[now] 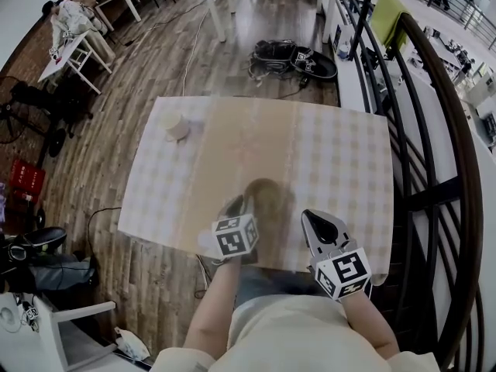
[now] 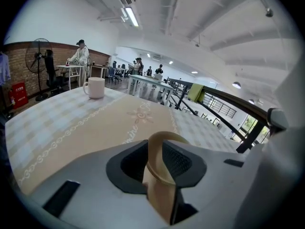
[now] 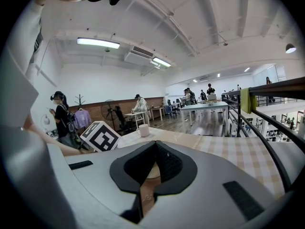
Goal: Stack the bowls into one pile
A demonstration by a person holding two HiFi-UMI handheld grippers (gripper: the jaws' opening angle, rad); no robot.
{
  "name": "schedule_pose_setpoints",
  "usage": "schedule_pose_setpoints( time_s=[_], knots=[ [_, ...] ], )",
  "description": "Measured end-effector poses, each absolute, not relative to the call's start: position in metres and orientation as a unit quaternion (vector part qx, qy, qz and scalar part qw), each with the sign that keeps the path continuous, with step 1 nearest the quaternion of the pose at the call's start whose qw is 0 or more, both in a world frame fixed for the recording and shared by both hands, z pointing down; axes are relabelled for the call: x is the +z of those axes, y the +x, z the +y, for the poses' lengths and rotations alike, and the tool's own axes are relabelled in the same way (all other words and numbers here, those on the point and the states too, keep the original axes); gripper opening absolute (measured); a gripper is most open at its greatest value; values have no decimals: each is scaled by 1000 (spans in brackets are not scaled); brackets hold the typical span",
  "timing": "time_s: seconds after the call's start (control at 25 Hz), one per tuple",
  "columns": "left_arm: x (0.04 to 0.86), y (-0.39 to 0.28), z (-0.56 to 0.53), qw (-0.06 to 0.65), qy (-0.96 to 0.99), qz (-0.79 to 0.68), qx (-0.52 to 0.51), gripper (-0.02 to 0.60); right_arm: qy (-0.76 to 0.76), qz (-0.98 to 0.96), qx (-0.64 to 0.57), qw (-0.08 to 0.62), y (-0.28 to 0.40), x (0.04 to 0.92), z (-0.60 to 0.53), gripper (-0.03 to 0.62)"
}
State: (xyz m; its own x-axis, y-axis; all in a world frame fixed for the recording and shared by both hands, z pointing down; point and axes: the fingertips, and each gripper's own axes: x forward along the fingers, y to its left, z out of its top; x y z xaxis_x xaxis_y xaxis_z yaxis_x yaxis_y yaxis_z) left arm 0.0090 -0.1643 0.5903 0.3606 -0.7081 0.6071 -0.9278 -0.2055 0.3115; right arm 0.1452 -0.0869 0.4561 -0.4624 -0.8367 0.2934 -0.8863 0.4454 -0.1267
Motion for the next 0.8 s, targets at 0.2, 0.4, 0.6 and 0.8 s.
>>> schedule_pose_setpoints(
  time_s=[0.2,0.4,0.6,0.8],
  knots=[
    [572,12,-154,315,762,-546,145,75,506,-849,123,91,147,452,-79,0],
    [542,9,-141,303,764,-559,109,48,500,-854,115,87,147,447,-69,0],
    [511,5,-126,291,769,-564,80,29,496,-858,107,82,146,442,-62,0],
    [485,4,-110,281,776,-562,62,17,493,-861,100,77,145,434,-58,0]
  ],
)
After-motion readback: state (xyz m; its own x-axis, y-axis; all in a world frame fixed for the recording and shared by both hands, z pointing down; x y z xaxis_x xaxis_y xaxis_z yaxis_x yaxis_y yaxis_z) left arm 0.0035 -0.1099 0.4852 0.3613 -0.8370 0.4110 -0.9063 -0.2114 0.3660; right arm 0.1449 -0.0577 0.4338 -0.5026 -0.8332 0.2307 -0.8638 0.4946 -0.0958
